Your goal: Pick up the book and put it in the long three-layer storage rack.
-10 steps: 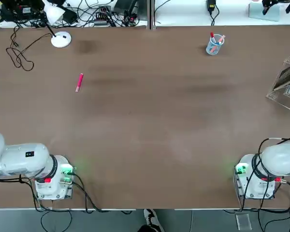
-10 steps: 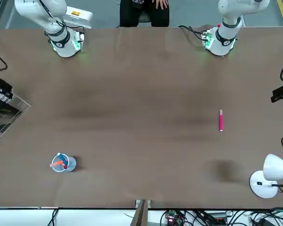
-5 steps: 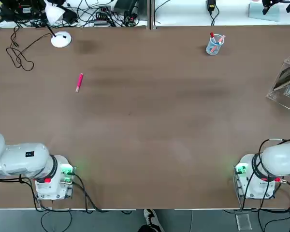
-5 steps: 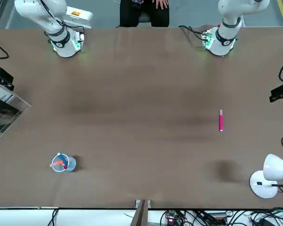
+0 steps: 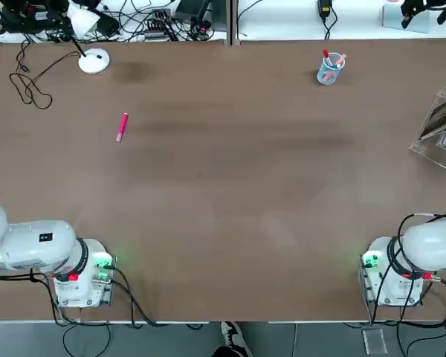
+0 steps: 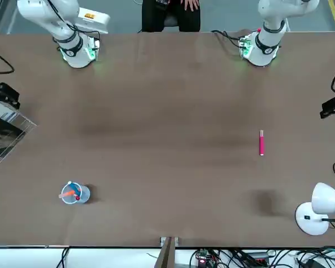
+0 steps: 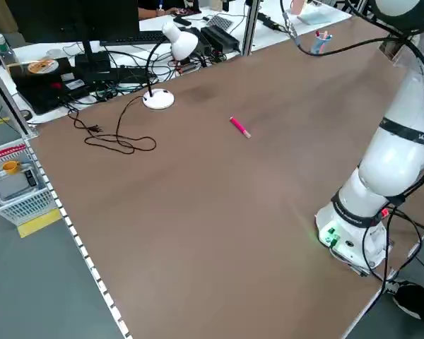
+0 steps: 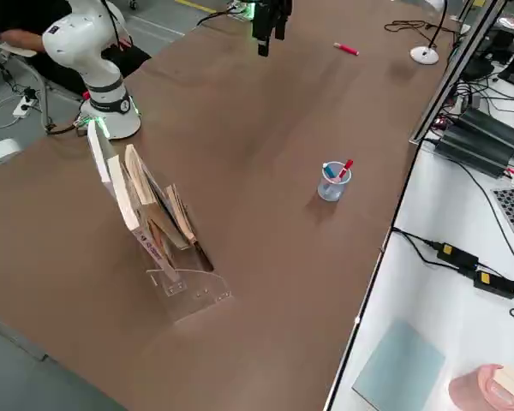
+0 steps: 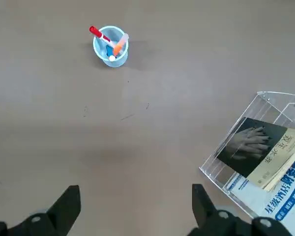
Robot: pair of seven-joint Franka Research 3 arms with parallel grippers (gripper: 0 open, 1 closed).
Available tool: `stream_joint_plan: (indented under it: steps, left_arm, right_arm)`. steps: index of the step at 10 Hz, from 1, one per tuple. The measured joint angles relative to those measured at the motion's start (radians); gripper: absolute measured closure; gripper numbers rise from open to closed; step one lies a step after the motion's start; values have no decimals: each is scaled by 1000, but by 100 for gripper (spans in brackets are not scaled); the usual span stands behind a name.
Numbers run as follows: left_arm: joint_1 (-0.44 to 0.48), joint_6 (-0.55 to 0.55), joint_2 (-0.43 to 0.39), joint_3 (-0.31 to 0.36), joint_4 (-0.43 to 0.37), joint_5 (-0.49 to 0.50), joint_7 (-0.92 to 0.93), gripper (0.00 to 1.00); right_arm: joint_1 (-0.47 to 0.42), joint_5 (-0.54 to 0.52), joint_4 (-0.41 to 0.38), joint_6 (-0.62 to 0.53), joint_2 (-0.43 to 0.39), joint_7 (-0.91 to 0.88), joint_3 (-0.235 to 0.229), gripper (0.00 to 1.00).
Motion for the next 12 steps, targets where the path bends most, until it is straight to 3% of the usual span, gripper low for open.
stream_joint_plan:
  steps: [7, 12]
  left_arm:
    - [0, 0, 0, 0, 0, 0, 0, 0]
    - [0, -1, 0, 0, 0, 0, 0, 0]
  right_arm:
    - [4, 1, -11, 9, -1, 0, 5, 0]
    - [20, 1, 36, -44, -6, 19, 13, 0]
